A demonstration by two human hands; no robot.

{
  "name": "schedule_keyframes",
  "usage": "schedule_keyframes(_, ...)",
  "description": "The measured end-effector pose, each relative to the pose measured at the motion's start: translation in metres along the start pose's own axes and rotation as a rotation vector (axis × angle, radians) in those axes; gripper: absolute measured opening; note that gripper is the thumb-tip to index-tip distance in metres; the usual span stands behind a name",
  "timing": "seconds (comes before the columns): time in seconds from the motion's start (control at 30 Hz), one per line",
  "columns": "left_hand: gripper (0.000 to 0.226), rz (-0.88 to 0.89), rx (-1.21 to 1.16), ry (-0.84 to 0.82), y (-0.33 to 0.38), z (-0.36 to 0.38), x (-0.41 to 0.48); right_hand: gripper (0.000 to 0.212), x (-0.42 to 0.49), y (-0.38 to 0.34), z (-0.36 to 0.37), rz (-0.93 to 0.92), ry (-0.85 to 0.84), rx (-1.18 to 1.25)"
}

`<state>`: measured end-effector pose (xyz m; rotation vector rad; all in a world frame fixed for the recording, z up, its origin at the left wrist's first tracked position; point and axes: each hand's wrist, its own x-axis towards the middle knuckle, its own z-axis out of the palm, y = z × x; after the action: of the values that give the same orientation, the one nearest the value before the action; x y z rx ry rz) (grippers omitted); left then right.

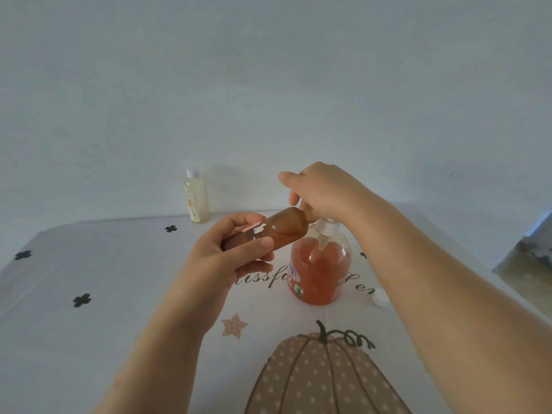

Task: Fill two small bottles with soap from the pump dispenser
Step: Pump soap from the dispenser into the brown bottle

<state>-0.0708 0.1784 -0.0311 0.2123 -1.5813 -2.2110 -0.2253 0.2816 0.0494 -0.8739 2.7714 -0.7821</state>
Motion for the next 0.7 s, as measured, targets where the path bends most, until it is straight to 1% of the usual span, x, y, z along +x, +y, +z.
schedule_keyframes(0.3,0.040,0.029,-0.021,-0.029,0.008,0.003,-0.006,0.052,-0.002,-0.007,-0.010,0.011,0.027,-0.023)
schedule_keyframes(0.47,0.041,0.049,-0.001,-0.044,0.011,0.008,-0.009,0.052,0.000,-0.008,-0.017,0.020,0.026,-0.074)
schedule_keyframes(0.7,0.042,0.034,-0.027,-0.028,0.011,0.005,-0.009,0.051,-0.003,-0.012,-0.012,0.020,0.015,-0.040)
